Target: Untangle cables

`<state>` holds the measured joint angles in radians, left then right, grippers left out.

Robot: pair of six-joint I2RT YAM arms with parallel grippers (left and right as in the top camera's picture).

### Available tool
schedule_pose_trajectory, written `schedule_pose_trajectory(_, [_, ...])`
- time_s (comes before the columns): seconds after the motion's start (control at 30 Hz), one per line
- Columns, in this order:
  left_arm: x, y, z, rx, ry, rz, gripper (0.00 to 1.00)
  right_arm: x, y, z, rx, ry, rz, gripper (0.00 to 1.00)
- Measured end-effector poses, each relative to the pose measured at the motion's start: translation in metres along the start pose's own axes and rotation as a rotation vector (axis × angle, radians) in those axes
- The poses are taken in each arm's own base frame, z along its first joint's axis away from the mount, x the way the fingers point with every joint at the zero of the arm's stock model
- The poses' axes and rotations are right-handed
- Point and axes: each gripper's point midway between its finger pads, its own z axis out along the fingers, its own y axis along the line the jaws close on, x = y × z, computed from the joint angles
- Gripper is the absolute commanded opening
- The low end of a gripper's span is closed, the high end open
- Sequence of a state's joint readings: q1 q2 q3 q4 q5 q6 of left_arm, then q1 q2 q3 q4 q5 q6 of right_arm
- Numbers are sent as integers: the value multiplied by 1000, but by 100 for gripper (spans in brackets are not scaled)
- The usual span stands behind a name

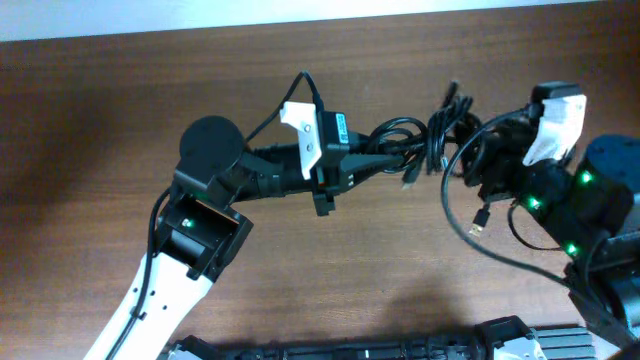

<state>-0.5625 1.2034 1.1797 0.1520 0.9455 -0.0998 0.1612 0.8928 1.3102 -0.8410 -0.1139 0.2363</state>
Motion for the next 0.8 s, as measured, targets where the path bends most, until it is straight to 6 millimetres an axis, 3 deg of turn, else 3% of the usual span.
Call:
schedule_pose_trajectory(0.07, [-6, 1, -9, 4, -9, 22, 0, 13, -27, 4, 144, 51, 6, 62])
schedule_pose_trajectory(0.17, [-8, 20, -26, -58, -7, 31, 0, 16, -51, -1, 285, 58, -1, 62])
schedule_pose_trajectory(0.27, [-10, 34, -38, -111, -8, 38, 0, 14, -58, -3, 329, 46, -4, 62])
schedule_pose_trajectory(0.33, [-9, 39, -43, -129, -5, 34, 0, 11, -51, -1, 285, 36, -1, 62])
schedule_pose_trajectory(0.4, [-7, 42, -45, -141, 2, 22, 0, 7, -37, 1, 209, 21, -3, 63])
schedule_pose_trajectory(0.47, [-3, 44, -47, -148, 15, 8, 0, -4, -4, -1, 21, -19, -74, 63])
schedule_pose_trajectory(0.5, [0, 44, -47, -148, 27, 21, 0, -11, 22, -6, -120, -54, -139, 63])
schedule_pose_trajectory(0.6, [11, 44, -48, -148, 66, 62, 0, -23, 72, -25, -403, -128, -245, 63])
schedule_pose_trajectory(0.7, [23, 44, -49, -142, 113, 153, 0, -22, 109, -47, -645, -156, -311, 63])
schedule_pose_trajectory(0.8, [28, 44, -49, -133, 137, 261, 0, -22, 131, -67, -806, -177, -346, 63])
